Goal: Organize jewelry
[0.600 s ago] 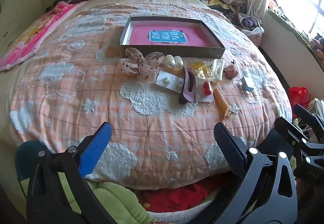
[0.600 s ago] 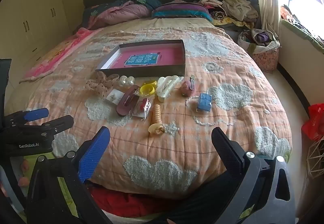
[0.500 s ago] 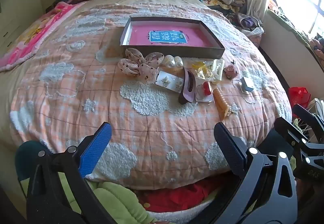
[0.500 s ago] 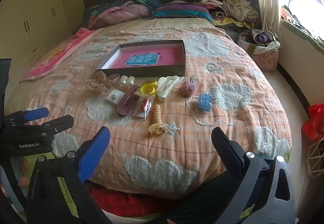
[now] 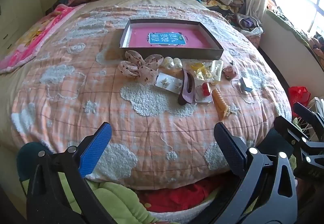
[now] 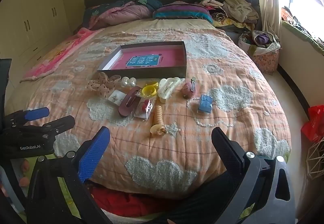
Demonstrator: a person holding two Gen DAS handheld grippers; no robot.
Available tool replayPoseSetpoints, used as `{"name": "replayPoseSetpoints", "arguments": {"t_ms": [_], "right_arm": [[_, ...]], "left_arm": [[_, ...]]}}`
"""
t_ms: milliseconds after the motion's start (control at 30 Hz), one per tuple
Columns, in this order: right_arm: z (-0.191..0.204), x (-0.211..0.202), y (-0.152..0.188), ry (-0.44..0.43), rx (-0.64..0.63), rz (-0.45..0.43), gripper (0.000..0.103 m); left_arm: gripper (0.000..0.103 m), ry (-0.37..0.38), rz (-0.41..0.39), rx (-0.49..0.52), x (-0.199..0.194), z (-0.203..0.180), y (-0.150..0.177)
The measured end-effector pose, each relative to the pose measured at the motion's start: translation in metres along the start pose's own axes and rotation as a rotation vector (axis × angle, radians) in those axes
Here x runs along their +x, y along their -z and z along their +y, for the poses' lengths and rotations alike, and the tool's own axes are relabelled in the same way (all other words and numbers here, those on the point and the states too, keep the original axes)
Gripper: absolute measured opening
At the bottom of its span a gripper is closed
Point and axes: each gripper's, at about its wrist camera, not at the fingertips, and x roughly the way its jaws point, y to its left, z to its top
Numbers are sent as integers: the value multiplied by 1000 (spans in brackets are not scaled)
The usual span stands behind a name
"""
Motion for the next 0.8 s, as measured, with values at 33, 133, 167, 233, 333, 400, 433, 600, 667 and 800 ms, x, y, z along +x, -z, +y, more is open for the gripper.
{"name": "replayPoseSetpoints", "arguments": {"t_ms": [33,133,167,233,333,400,433,600,667,800], "right_arm": [[0,0,0,0,-1,1,99],[0,0,0,0,-2,0,99],[0,0,0,-1,-2,-1,99],[1,0,0,0,-4,-2,99],[1,0,-1,1,-3,-1,99],[1,0,-1,2,-4,-2,99],[1,0,-1,0,-3,-1,99],[2,0,-1,1,-3,1,99],[2,1,-1,2,-5,0,99],[2,1,-1,2,-5,0,99]], "left_arm": [[95,0,-1,0,0,0,0],[95,0,0,0,1,1,0],[95,0,-1,1,1,0,0],[95,-1,-3,1,0,0,0],[95,-2,-5,2,0,0,0],[95,-3,-5,1,0,0,0],[95,-3,-5,2,0,0,0],[95,-5,-5,2,0,0,0],[95,-4,-7,3,0,0,0],[95,-4,-6,2,0,0,0]]}}
